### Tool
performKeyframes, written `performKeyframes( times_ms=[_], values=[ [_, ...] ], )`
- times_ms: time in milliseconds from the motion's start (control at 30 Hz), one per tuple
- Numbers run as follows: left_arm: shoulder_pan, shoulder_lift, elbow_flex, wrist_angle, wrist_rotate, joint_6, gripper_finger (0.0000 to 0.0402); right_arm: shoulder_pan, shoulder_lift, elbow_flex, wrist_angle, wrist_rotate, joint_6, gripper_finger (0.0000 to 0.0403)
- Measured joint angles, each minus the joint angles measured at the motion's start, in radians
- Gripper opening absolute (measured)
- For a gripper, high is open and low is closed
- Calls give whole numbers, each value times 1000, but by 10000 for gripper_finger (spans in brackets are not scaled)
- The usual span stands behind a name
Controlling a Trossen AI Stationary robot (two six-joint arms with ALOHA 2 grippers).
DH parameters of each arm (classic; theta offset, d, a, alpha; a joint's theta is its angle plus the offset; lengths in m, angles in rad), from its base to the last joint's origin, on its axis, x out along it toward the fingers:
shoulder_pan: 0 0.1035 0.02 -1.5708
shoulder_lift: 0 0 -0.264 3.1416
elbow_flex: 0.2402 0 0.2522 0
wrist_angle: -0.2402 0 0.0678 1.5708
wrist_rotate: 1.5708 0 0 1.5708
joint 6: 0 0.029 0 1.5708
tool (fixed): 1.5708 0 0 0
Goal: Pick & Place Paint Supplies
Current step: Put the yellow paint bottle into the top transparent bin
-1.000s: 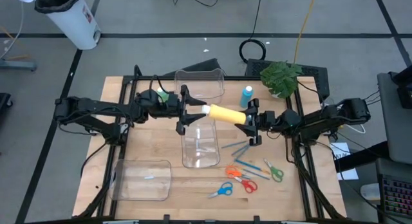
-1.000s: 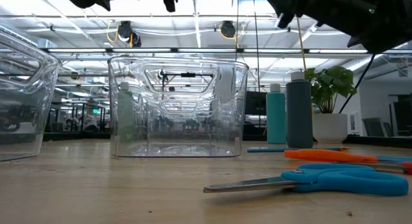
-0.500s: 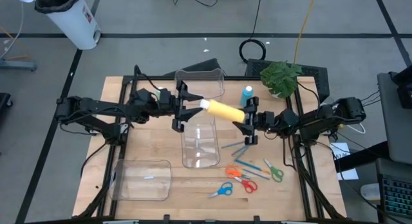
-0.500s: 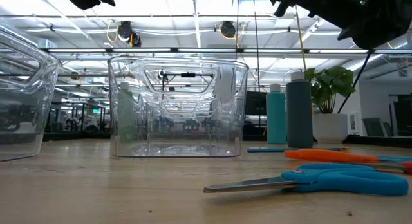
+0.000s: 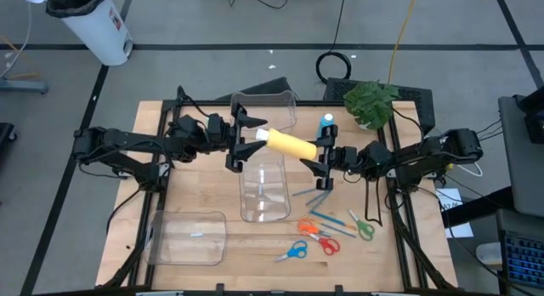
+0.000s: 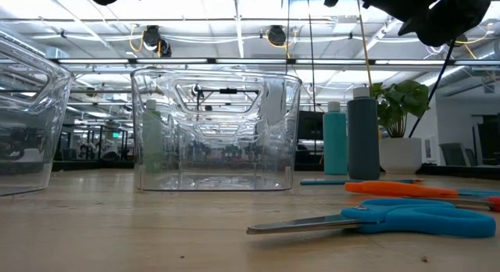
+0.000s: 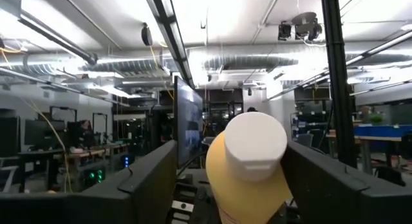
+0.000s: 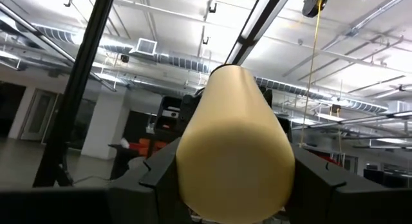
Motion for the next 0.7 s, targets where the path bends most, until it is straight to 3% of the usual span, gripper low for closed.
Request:
performKeyframes(
  times_ms=[100,267,700],
  values=[
    [0,0,0,0,0,3,272,0,0,0,1,0,0,191],
    [0,0,0,0,2,5,223,-13,-1,0,-32,1,0,191],
    [0,3,0,-1,-5,9,12,-31,6,-4,-145,7,1,190]
  ],
)
